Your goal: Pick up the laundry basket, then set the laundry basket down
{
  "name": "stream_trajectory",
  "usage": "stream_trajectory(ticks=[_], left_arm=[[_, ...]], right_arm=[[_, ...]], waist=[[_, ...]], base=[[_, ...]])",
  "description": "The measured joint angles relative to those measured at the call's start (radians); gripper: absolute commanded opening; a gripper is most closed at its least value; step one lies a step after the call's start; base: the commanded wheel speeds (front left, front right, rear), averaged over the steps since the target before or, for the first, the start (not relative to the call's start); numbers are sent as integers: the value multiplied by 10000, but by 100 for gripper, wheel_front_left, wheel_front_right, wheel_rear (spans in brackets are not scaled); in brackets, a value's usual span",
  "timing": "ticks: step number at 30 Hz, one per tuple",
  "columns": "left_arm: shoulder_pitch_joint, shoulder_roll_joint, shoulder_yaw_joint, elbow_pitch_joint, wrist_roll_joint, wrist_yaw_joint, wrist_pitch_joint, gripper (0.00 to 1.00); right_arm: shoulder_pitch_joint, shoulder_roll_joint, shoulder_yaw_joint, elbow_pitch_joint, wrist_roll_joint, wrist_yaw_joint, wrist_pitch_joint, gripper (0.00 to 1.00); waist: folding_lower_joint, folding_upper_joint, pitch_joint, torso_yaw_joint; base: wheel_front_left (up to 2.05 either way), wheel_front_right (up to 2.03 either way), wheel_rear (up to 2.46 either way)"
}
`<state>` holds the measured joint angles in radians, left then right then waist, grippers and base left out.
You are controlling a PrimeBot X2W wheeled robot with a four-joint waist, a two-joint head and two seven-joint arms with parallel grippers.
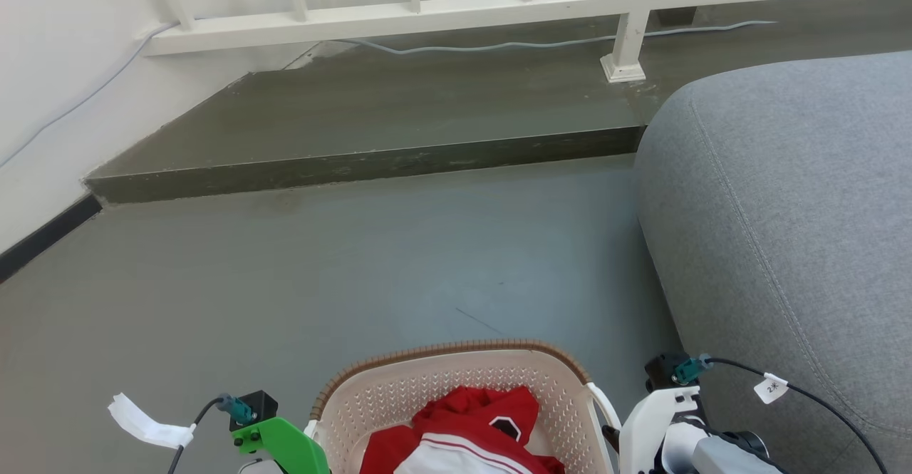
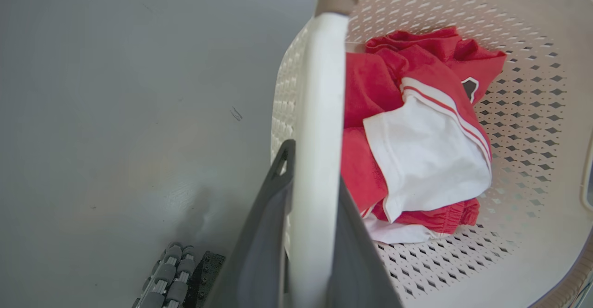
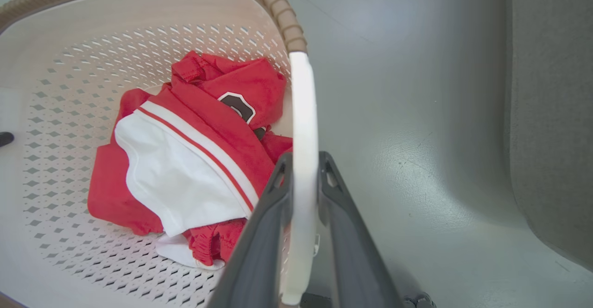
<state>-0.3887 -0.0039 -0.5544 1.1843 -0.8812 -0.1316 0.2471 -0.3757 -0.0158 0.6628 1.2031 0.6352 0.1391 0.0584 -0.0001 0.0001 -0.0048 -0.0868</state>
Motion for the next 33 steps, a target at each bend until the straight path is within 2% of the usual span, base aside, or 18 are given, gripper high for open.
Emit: stream_trajectory(ticks=[33], left_arm=[[10, 25, -286, -15, -313, 0, -2, 0]], right_arm=[[-7, -33, 217, 119, 337, 0, 56, 0]], waist=[[0, 0, -47, 4]], base=[[0, 0, 0]])
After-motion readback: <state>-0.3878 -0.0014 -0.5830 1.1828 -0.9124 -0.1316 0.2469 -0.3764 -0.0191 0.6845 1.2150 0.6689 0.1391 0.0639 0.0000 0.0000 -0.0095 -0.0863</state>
